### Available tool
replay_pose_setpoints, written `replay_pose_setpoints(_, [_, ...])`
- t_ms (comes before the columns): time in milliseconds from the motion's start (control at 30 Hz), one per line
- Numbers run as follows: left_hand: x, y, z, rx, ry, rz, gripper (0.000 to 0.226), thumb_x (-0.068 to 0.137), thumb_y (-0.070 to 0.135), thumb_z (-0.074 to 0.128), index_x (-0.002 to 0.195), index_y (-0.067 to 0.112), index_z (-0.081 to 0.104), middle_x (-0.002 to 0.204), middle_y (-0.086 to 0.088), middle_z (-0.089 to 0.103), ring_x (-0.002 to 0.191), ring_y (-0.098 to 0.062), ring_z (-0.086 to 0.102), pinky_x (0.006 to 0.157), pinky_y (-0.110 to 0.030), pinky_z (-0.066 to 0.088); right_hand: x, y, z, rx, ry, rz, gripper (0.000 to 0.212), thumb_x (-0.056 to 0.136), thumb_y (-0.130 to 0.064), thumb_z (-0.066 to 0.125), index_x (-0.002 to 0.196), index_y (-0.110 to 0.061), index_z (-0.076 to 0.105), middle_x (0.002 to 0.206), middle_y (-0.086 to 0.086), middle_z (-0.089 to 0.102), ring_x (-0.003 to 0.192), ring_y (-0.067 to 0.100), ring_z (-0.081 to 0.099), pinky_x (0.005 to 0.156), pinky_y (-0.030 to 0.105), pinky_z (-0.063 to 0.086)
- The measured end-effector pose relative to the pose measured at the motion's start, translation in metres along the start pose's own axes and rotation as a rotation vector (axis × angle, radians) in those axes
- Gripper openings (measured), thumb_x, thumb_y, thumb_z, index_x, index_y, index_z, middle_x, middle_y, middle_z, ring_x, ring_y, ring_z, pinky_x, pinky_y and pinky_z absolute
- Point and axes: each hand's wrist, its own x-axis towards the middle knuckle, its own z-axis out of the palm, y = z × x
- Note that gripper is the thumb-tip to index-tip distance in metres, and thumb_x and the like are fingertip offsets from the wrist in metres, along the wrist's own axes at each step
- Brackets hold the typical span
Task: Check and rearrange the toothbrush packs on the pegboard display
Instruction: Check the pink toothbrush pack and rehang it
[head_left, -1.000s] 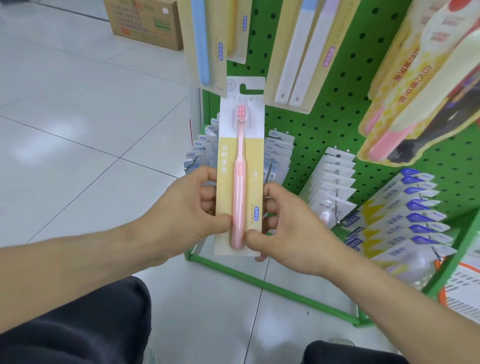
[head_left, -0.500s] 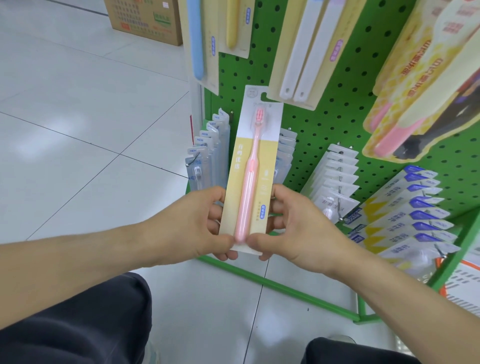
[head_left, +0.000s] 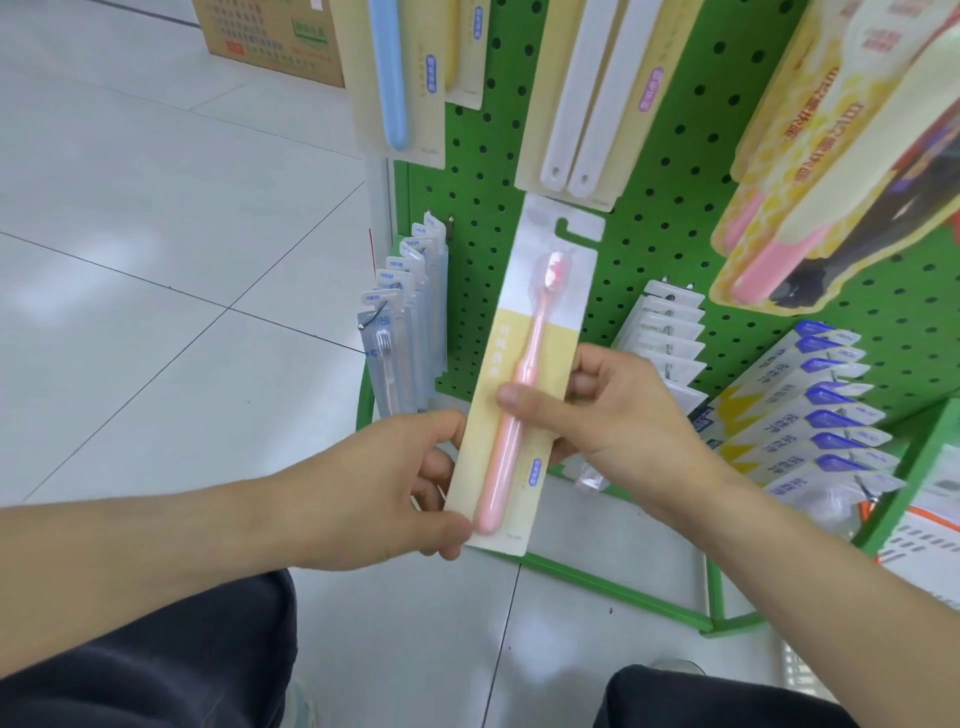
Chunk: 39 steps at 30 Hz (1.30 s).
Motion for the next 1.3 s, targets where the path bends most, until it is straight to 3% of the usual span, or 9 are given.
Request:
replay_pose_setpoints(267, [0.002, -0.004, 0.001, 0.056, 0.123, 0.013, 0.047, 0.084, 0.037, 0.075, 0.12, 0.043, 0.046, 0.095, 0.023, 0.065, 0.083, -0.004, 0.069, 0.078, -0.031, 0.059, 0.0, 0.0, 0.001, 0.038, 0.03, 0.02, 0.028, 0.095, -0.021, 0.066, 0.087, 0.005, 0.069, 0.072, 0.015, 0.075, 0.057, 0.02, 0.07, 0.049, 0.028, 0.056])
replay_pose_setpoints(367, [0.003, -0.004, 0.001, 0.022, 0.189, 0.036, 0.061, 0.078, 0.055, 0.075, 0.127, 0.048, 0.041, 0.103, 0.022, 0.064, 0.09, -0.004, 0.068, 0.081, -0.031, 0.058, -0.001, 0.004, 0.007, -0.04, -0.014, 0.014, 0.033, 0.096, -0.023, 0.066, 0.089, 0.009, 0.067, 0.073, 0.018, 0.075, 0.062, 0.031, 0.072, 0.055, 0.038, 0.061])
replay_pose_setpoints(500, [0.002, -0.005, 0.002, 0.055, 0.149, 0.047, 0.074, 0.066, 0.078, 0.067, 0.13, 0.049, 0.042, 0.109, 0.025, 0.065, 0.096, -0.001, 0.067, 0.08, -0.023, 0.056, -0.008, 0.002, 0.014, -0.105, -0.156, -0.02, 0.033, 0.091, -0.032, 0.069, 0.09, 0.0, 0.071, 0.076, 0.011, 0.076, 0.067, 0.023, 0.074, 0.061, 0.042, 0.063])
replay_pose_setpoints(667, [-0.003, -0.006, 0.004, 0.132, 0.044, 0.047, 0.035, 0.091, 0.036, 0.067, 0.122, 0.035, 0.051, 0.111, 0.015, 0.065, 0.106, -0.006, 0.064, 0.092, -0.033, 0.055, -0.011, 0.003, 0.017, -0.268, -0.245, -0.103, 0.017, 0.09, -0.03, 0.074, 0.094, -0.014, 0.075, 0.084, 0.002, 0.076, 0.077, 0.017, 0.073, 0.068, 0.034, 0.062])
replay_pose_setpoints(733, [-0.005, -0.006, 0.004, 0.04, 0.057, 0.05, 0.039, 0.092, 0.022, 0.063, 0.126, 0.037, 0.052, 0.118, 0.016, 0.067, 0.112, -0.005, 0.064, 0.096, -0.034, 0.054, -0.01, 0.006, 0.015, -0.436, -0.19, -0.184, 0.012, 0.086, -0.026, 0.08, 0.092, -0.022, 0.071, 0.081, -0.004, 0.073, 0.072, 0.008, 0.069, 0.066, 0.022, 0.055])
replay_pose_setpoints(933, [0.001, 0.002, 0.003, -0.638, 0.257, -0.008, 0.041, 0.094, -0.006, 0.059, 0.129, 0.015, 0.058, 0.113, -0.002, 0.076, 0.103, -0.021, 0.073, 0.089, -0.038, 0.06, -0.006, 0.002, 0.013, -0.455, -0.073, -0.16, 0.036, 0.075, -0.031, 0.088, 0.098, -0.027, 0.062, 0.085, -0.008, 0.067, 0.074, 0.004, 0.066, 0.07, 0.026, 0.057])
replay_pose_setpoints(1067, [0.003, 0.004, 0.002, -0.765, 0.325, -0.01, 0.04, 0.096, -0.005, 0.054, 0.13, 0.016, 0.059, 0.115, -0.001, 0.075, 0.103, -0.023, 0.073, 0.086, -0.038, 0.062, -0.008, -0.006, 0.013, -0.526, -0.132, -0.103, 0.074, 0.063, -0.045, 0.092, 0.123, -0.036, 0.05, 0.1, -0.014, 0.063, 0.084, 0.002, 0.068, 0.078, 0.032, 0.059])
replay_pose_setpoints(1200, [0.005, 0.002, 0.003, -0.855, 0.333, -0.028, 0.043, 0.095, -0.007, 0.053, 0.132, 0.015, 0.058, 0.117, -0.001, 0.075, 0.103, -0.023, 0.073, 0.083, -0.037, 0.062, -0.014, -0.012, 0.016, -0.676, -0.318, 0.005, 0.115, 0.059, -0.045, 0.094, 0.149, -0.044, 0.022, 0.109, -0.028, 0.054, 0.079, -0.006, 0.067, 0.068, 0.014, 0.048])
replay_pose_setpoints(1300, [0.004, 0.001, 0.006, -0.837, 0.314, -0.026, 0.043, 0.095, -0.006, 0.053, 0.132, 0.016, 0.058, 0.116, -0.002, 0.075, 0.103, -0.023, 0.073, 0.081, -0.037, 0.062, -0.014, -0.011, 0.015, -0.632, -0.33, 0.011, 0.124, 0.056, -0.039, 0.098, 0.15, -0.047, 0.017, 0.113, -0.022, 0.055, 0.074, 0.003, 0.071, 0.07, 0.024, 0.053])
